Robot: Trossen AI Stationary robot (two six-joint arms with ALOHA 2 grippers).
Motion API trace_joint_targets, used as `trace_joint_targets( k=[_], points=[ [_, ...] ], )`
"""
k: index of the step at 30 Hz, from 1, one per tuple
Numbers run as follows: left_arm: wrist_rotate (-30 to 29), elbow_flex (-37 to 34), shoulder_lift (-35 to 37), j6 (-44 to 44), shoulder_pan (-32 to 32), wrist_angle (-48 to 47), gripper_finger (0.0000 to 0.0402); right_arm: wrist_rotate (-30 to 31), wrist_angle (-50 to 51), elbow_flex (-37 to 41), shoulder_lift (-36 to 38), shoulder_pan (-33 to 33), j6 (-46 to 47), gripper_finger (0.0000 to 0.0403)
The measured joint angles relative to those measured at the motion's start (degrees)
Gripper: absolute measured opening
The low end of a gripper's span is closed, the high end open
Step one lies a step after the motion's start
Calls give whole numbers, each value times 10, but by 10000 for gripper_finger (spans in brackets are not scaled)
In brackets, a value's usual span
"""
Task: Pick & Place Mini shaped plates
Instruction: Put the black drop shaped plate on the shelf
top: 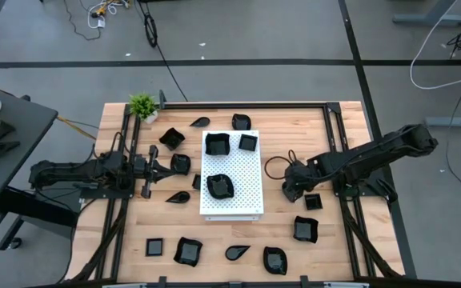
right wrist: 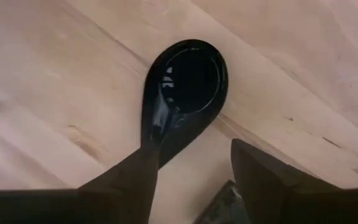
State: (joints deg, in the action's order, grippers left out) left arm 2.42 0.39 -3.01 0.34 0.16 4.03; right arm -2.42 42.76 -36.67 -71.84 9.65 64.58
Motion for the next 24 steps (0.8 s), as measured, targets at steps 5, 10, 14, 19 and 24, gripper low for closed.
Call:
trace_joint_targets(
  k=[5,10,14,19,24],
  points=[
    [0,0,0,0,0,0,21,0,-19,1,-35,-1,25,212],
    [0,0,0,0,0,0,21,0,-45,1,-58,-1,37,210],
    [0,0,0,0,0,0,21,-1,-44,1,-66,-1,49,206],
    [0,0,0,0,0,0,21,-1,-44,1,-77,-1,55,194],
    [0,0,0,0,0,0,21,-12,-44,1,-93,-1,64,172]
  ],
)
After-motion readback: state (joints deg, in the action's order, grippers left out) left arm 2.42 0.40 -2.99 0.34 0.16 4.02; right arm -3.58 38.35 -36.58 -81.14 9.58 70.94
